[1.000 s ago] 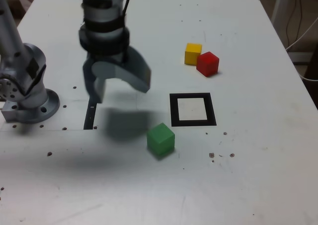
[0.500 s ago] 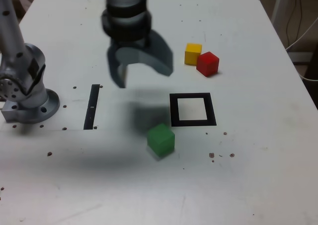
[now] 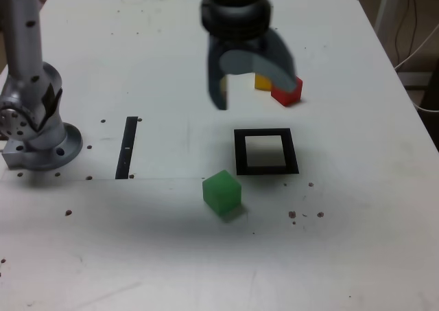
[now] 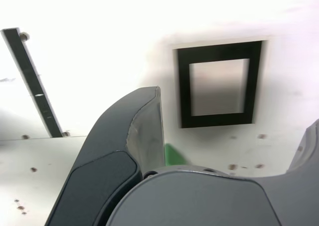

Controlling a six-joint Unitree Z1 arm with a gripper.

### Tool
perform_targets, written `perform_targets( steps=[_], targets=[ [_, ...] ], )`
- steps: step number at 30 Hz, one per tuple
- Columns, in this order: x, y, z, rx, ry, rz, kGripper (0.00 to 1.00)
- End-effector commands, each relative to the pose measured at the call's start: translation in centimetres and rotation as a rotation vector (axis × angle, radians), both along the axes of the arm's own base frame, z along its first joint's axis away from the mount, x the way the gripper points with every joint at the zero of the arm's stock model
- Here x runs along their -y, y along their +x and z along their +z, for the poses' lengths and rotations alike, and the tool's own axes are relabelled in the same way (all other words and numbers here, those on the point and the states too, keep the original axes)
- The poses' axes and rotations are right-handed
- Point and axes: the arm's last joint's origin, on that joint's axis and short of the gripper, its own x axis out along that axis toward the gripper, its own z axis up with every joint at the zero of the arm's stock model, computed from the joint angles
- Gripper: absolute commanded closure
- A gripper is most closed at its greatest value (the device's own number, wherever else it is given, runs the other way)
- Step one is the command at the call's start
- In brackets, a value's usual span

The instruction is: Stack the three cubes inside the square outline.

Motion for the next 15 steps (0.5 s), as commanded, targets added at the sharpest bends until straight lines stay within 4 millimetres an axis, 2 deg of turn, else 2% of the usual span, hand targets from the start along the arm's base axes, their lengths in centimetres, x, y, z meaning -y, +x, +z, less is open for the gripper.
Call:
perform_targets(
  steps=[1,9,15],
  targets=[
    [-0.3,0.9,0.2,-0.003,0.004,0.007,0.02],
    [-2.6,4.4,0.1,0.016,-0.072,0.089,0.01],
    [-5.0,5.9,-2.3,-0.028,-0.073,0.229,0.01]
  ],
)
